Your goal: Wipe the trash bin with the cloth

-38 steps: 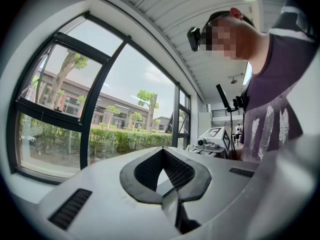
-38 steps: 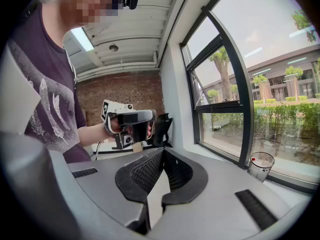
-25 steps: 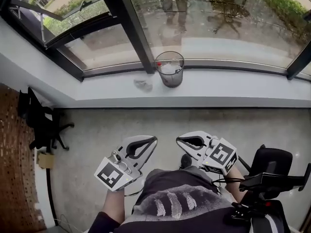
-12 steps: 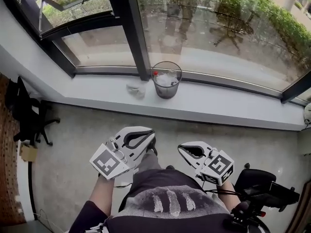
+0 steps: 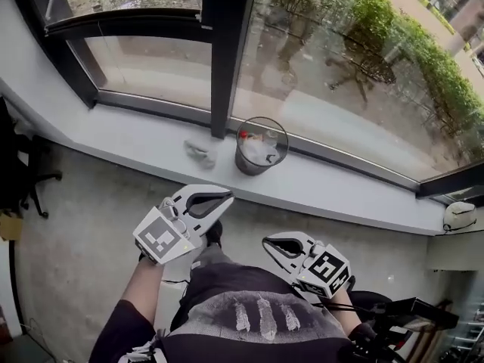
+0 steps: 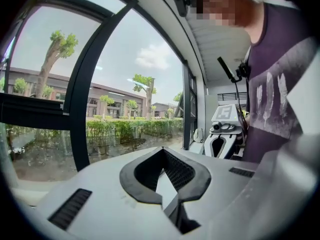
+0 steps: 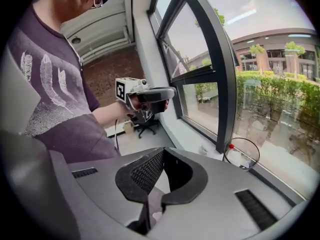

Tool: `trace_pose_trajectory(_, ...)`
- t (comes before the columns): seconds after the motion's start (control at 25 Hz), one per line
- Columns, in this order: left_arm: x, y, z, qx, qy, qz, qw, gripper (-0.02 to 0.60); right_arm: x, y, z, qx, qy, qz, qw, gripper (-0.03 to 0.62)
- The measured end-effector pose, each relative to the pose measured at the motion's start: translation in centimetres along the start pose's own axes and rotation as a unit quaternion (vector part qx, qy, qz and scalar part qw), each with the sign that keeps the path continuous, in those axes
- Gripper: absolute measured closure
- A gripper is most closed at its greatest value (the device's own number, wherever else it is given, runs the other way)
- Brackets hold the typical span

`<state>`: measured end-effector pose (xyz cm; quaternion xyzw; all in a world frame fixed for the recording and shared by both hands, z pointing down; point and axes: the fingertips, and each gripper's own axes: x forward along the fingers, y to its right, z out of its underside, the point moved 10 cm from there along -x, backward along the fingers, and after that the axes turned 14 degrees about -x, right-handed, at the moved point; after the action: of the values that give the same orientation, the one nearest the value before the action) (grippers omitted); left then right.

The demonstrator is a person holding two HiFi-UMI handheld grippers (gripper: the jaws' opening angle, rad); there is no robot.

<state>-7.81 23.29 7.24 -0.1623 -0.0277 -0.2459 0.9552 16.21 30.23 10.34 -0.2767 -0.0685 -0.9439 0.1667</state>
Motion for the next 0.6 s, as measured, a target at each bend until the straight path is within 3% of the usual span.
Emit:
trace_pose_trajectory(0.16,0.3,-7.2,-0.3,0.002,-0.01,-0.006,0.9999,0.589,3.3,4.4,-1.7,-0.052,-0.064,0.006,0.997,0.594)
trace_pose_trajectory(0.32,1.3,-11.4,0.2,0.017,-0.052,-0.024,0.9982,0.589,3.8,7.4,-2.1,-0.135,-0.129,0.022,0.982,0.594)
trace_pose_trajectory(0.48,3.1,-14.0,0.4,0.02,-0.08,-0.031,0.9961,0.589,3.8,11.9,-1.8,-0.121,-0.117,0.066,0.984,0.594)
trace_pose_trajectory(0.6,5.0,-15.6,1.3,0.033,-0.117,-0.04,0.9917,0.589,4.7,15.3,0.9,-0.138,-0.165,0.06,0.975,0.594)
